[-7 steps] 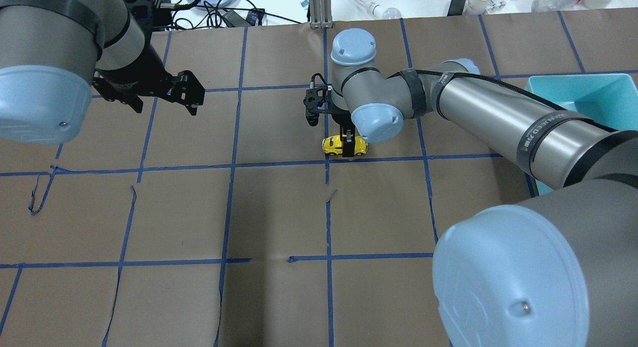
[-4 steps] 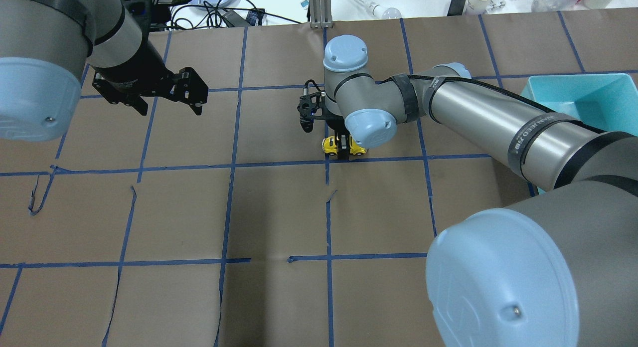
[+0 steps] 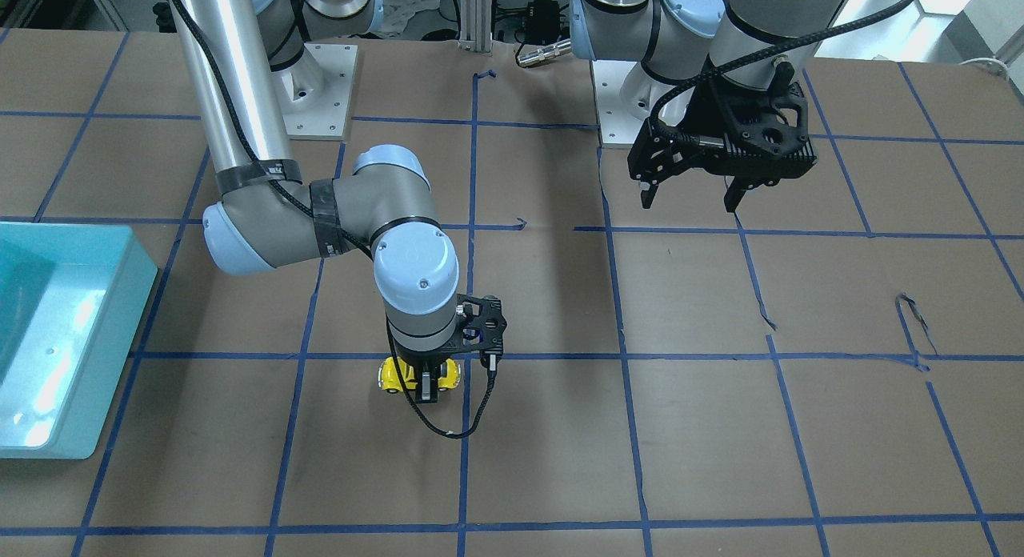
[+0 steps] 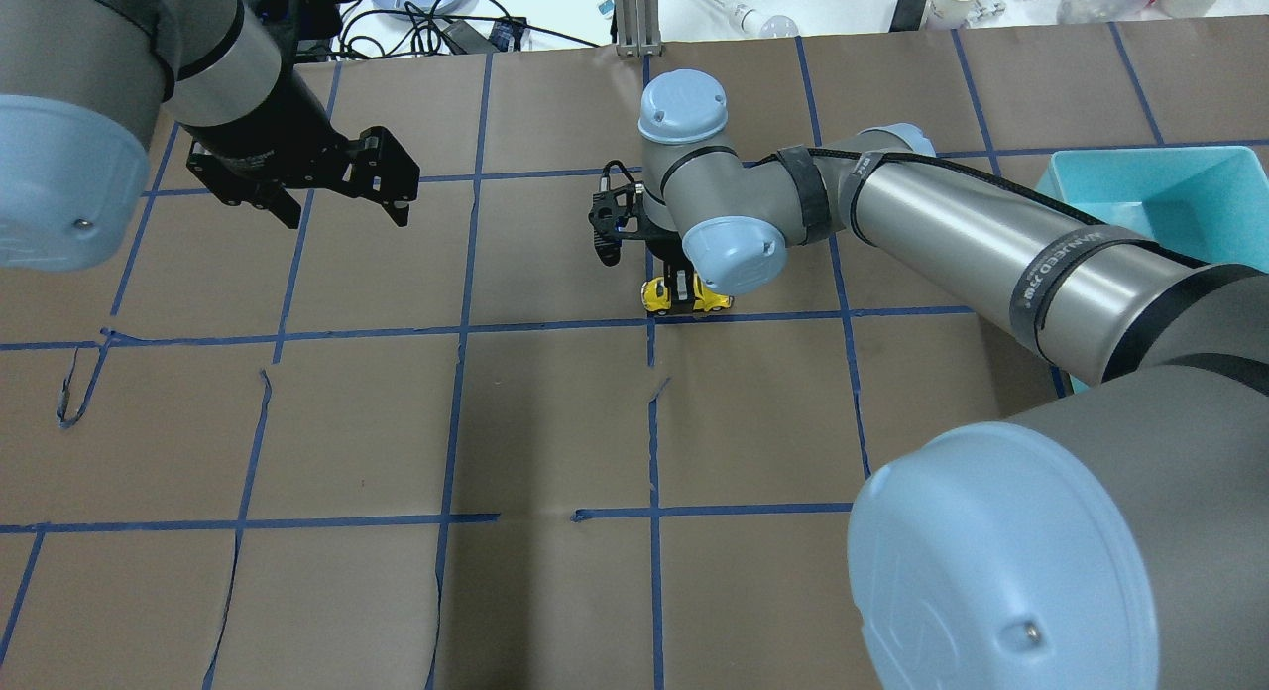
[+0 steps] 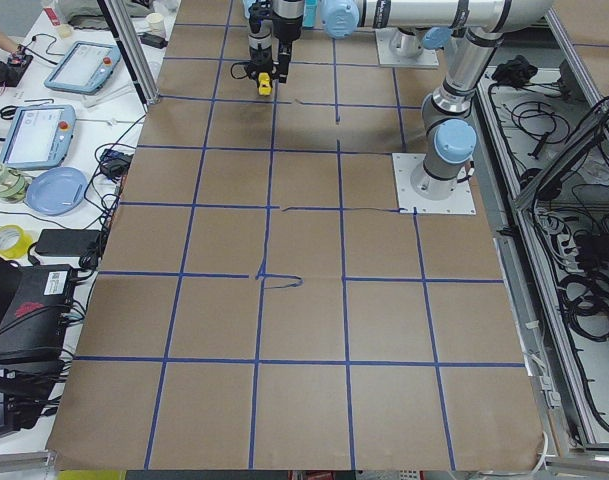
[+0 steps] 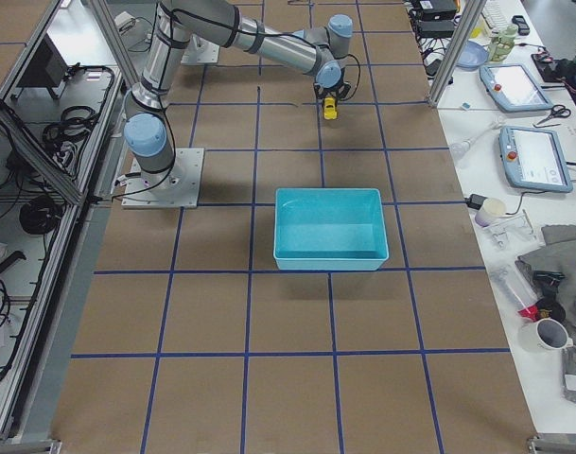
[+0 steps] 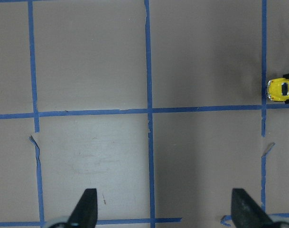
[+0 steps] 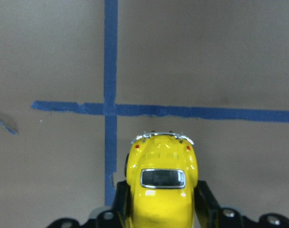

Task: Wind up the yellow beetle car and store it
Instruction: 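Carry the car with the right gripper into the light-blue bin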

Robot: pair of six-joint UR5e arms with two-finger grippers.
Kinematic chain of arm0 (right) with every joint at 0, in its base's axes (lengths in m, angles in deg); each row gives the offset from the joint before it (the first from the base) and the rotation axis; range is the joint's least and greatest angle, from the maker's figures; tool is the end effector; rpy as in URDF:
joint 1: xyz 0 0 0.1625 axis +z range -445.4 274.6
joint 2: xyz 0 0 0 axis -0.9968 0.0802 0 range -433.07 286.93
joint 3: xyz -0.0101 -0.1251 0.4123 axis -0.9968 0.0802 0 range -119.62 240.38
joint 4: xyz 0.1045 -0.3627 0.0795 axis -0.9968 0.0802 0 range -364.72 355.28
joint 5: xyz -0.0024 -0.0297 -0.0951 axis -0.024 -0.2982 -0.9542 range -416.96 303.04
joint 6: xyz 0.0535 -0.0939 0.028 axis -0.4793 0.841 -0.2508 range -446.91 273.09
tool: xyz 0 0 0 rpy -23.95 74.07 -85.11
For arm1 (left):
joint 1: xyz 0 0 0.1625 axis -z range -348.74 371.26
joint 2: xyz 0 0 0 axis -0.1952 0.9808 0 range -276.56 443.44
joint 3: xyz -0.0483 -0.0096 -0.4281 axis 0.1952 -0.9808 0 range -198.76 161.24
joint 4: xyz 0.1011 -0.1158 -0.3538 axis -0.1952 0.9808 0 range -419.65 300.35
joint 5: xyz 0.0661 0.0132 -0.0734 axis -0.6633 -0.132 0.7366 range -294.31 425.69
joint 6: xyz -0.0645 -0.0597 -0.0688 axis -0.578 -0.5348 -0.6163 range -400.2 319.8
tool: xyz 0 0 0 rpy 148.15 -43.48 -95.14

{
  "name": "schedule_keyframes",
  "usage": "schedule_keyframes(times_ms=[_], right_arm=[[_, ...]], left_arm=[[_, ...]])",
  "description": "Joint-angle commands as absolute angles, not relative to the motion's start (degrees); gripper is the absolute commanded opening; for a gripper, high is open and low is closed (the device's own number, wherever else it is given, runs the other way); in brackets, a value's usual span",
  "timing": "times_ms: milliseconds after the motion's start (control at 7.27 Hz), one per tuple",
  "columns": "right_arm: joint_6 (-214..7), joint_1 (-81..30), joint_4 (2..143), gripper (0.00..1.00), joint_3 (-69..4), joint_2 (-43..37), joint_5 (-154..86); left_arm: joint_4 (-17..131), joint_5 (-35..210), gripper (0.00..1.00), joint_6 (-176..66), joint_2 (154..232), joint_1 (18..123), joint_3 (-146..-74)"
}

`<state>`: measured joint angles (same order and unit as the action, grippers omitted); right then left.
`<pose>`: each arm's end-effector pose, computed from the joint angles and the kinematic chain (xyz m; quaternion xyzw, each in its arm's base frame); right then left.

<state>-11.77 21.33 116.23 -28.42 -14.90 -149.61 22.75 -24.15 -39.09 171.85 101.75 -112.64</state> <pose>0.3066 -0.5751 0.2332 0.7183 -0.6954 -0.0089 0.0215 -0.1375 -0.4582 0.4770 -0.0140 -0.9988 0.0464 0.0012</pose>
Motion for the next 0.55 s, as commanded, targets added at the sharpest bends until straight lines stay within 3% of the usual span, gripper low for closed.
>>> schedule_keyframes(times_ms=[0,412], right_arm=[[-10.7,14.9,112.9,0.04,-28.8,-8.4,-151.6],[1.1,-3.5,103.7,0.04,-29.4,0.0,-151.0]], left_arm=[[22.7,-24.7,1.0,-38.9,171.9,101.9,-112.6],[22.6,-24.6,1.0,-38.9,172.0,101.9,-112.8]])
